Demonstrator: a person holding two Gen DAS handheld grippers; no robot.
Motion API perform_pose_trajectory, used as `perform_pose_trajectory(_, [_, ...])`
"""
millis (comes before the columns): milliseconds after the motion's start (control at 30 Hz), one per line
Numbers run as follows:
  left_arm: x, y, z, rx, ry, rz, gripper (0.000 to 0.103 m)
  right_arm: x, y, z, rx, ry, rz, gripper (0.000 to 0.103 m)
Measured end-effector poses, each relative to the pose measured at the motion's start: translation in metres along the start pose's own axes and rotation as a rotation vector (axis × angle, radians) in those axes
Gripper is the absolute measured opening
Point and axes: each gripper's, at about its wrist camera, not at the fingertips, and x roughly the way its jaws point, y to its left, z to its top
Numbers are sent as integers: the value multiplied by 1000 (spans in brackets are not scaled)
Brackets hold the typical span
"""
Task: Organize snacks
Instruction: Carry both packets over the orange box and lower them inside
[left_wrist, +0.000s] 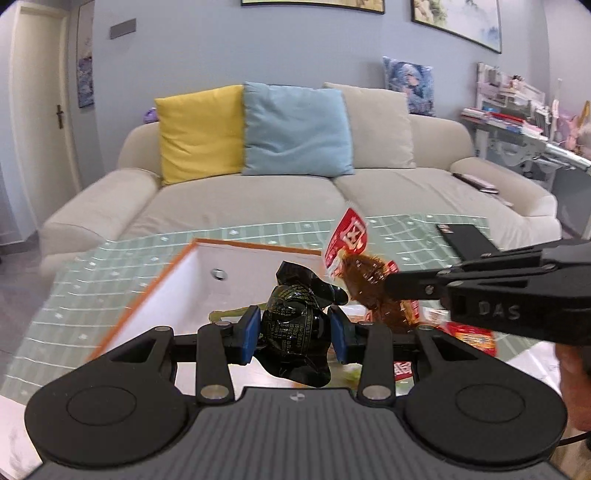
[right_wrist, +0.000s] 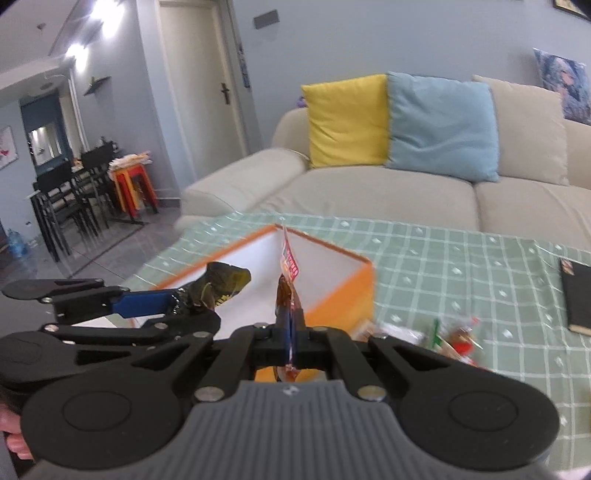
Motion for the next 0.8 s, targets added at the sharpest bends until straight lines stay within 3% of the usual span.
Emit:
perform_pose_trajectory(167, [7,29,13,4,43,31,44,17,26,25,-26,-12,42,0])
perform_pose_trajectory(367, [33,57,16,-2,158,28,44,51,47,42,9,38,85,0])
perform_pose_trajectory(800, [99,90,-2,59,416,-20,44,142,48,33,113,294,96,0])
